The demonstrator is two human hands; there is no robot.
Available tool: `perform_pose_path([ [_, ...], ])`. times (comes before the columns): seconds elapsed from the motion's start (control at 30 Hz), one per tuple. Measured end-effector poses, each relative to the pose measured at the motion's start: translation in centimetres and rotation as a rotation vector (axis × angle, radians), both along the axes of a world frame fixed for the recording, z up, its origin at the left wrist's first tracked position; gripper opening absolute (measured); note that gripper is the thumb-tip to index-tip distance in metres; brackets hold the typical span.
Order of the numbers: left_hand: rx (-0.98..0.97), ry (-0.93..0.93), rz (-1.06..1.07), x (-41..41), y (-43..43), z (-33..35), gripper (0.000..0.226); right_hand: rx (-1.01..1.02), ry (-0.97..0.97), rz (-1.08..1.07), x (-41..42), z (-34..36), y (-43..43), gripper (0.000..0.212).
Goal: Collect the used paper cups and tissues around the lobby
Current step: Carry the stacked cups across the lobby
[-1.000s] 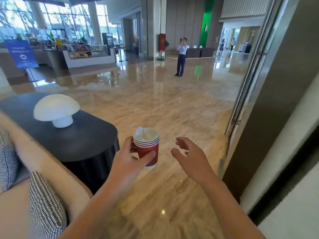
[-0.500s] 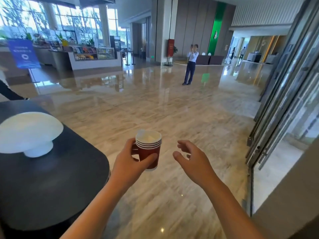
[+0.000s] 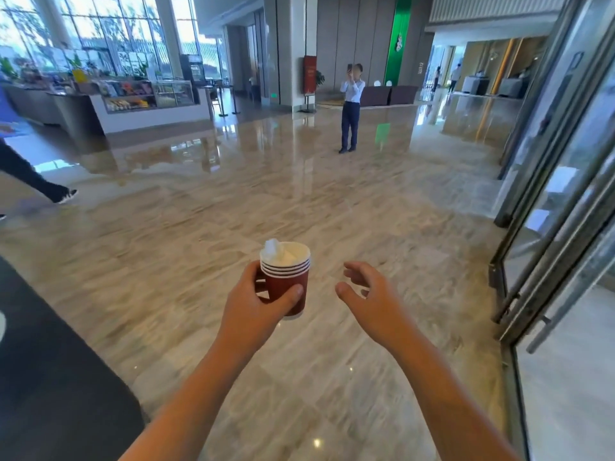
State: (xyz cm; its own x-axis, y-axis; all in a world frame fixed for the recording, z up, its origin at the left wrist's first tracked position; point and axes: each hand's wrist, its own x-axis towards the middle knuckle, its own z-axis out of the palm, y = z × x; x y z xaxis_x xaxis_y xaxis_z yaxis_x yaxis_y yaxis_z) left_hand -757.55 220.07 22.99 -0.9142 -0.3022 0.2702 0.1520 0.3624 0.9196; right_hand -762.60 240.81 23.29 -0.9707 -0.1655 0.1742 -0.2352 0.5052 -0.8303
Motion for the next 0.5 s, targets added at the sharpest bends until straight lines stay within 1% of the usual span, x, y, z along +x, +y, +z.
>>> perform_pose_path([
  [0.1, -0.005, -0.029, -0.002, -7.6, -0.5, 0.0, 0.052, 0.009, -0.027, 0.004, -8.3, 0.0, -0.8, 0.050],
  [0.17, 0.013, -0.011, 0.012, -12.2, -1.4, 0.4, 0.057, 0.009, -0.023, 0.019, -13.4, 0.6, -1.9, 0.050],
  [0.27, 0.018, 0.001, 0.036, -18.0, -3.0, 1.1, 0.063, 0.002, -0.016, 0.034, -19.5, 1.6, -3.4, 0.050],
  [0.33, 0.020, 0.010, 0.036, -22.1, -3.7, 1.5, 0.060, 0.008, -0.013, 0.035, -23.2, 2.0, -3.9, 0.049],
  [0.43, 0.044, 0.014, -0.004, -29.3, -4.5, 1.3, 0.054, -0.003, -0.004, 0.013, -29.5, 2.0, -4.0, 0.048],
  [0.5, 0.051, 0.013, -0.039, -34.6, -4.5, 0.9, 0.059, -0.002, -0.006, -0.030, -34.2, 1.5, -3.8, 0.047],
])
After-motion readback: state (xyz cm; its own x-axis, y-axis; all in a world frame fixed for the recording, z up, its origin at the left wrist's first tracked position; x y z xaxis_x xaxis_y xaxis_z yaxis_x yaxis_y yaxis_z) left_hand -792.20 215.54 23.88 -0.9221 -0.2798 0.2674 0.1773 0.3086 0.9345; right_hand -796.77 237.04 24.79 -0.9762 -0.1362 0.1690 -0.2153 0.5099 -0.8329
